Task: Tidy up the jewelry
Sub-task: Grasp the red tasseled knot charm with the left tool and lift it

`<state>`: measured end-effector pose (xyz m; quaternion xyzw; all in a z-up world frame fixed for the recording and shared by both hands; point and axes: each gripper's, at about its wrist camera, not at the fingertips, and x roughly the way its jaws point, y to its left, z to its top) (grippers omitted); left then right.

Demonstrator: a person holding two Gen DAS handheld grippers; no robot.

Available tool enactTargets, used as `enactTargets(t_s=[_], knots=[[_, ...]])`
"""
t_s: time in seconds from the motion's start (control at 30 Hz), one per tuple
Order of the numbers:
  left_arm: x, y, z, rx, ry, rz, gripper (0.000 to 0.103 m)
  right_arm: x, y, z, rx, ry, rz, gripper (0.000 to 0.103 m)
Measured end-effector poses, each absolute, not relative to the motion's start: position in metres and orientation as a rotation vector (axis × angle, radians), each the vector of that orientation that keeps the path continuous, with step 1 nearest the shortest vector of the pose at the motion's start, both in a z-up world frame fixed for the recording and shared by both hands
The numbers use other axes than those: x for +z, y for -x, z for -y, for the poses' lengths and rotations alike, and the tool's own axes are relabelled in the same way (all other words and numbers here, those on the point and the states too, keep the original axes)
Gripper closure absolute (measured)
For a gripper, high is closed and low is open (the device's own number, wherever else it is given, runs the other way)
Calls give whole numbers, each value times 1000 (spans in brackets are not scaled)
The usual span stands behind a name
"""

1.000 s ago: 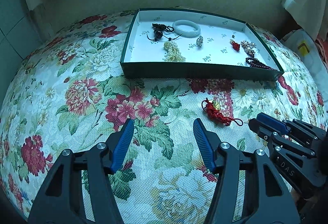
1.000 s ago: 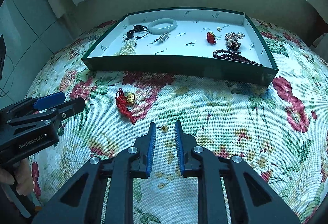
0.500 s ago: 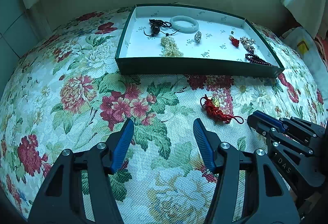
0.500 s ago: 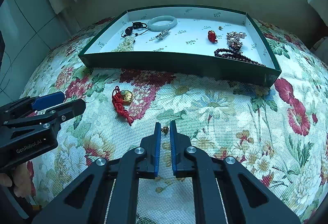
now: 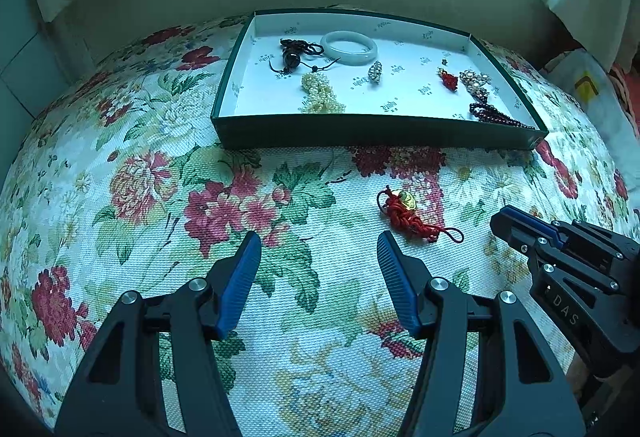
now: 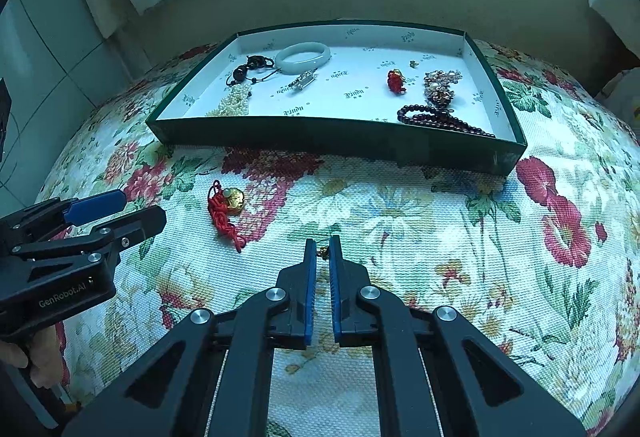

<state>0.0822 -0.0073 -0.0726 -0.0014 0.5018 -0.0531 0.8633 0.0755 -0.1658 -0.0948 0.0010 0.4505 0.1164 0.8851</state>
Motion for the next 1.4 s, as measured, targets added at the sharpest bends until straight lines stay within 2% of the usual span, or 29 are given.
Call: enactTargets(t_s=[0.4, 0.67, 0.8, 0.93, 1.4], knots=[[-76, -106, 43, -181, 22, -1062, 43, -95, -77, 186, 221, -53, -941, 97], [-91, -106, 50, -218, 8, -1105, 66, -98, -78, 189, 224, -78, -954, 97], [-92, -104, 49, -246, 19, -1099, 82, -99, -78, 188, 223, -79, -956, 97], [-93, -103, 47, -258, 32, -1099, 91, -99, -78, 188, 224, -80, -957, 97], [-75, -96, 38, -269, 67, -1053, 93, -97, -77, 188, 226, -81, -953, 97]])
